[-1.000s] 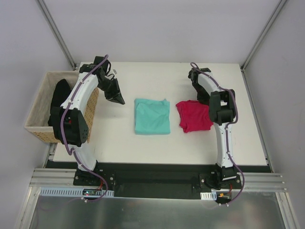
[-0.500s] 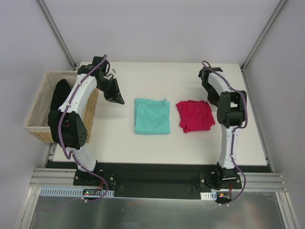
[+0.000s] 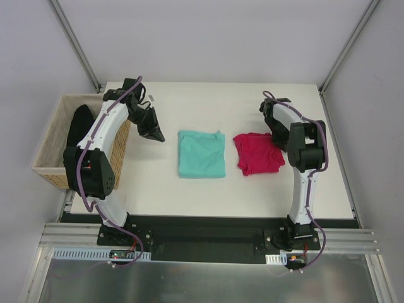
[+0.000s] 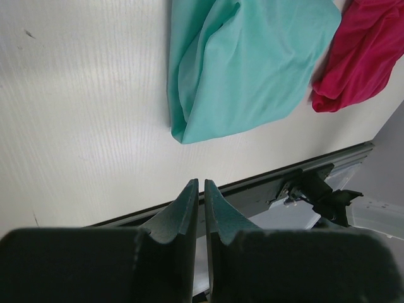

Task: Fold and stack the t-shirts
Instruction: Put the neatly folded tshirt into the corner of the board with both arms

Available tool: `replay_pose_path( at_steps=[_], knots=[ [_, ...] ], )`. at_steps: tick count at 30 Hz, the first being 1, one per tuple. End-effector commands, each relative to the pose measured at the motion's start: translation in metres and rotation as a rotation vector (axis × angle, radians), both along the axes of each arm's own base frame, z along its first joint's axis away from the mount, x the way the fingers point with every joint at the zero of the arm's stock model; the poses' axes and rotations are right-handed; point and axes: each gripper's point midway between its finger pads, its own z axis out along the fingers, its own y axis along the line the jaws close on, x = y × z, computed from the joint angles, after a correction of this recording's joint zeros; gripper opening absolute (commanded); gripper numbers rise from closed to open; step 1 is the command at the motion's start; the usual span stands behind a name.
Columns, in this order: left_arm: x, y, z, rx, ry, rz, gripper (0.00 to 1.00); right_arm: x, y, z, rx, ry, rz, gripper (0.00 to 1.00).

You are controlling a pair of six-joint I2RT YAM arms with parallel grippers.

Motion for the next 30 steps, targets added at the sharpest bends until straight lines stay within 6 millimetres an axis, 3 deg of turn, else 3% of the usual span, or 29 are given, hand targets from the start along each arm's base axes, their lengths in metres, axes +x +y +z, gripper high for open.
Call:
replay_pose_path(
  at_steps=[1, 9, 22, 30],
  knots=[
    [-0.008, 0.005, 0.016, -0.004, -0.048, 0.009, 0.07, 0.009, 0.019, 0.019, 0.031, -0.074, 0.023, 0.15],
    [-0.010, 0.006, 0.015, 0.001, -0.048, 0.021, 0.07, 0.015, 0.043, 0.020, 0.039, -0.072, 0.074, 0.14],
    [-0.017, 0.007, 0.010, 0.003, -0.039, 0.024, 0.07, -0.001, 0.068, 0.003, 0.072, -0.034, 0.095, 0.14],
    [-0.024, 0.009, 0.010, 0.011, -0.041, 0.028, 0.07, 0.002, 0.085, 0.006, 0.089, -0.050, 0.121, 0.14]
  ],
)
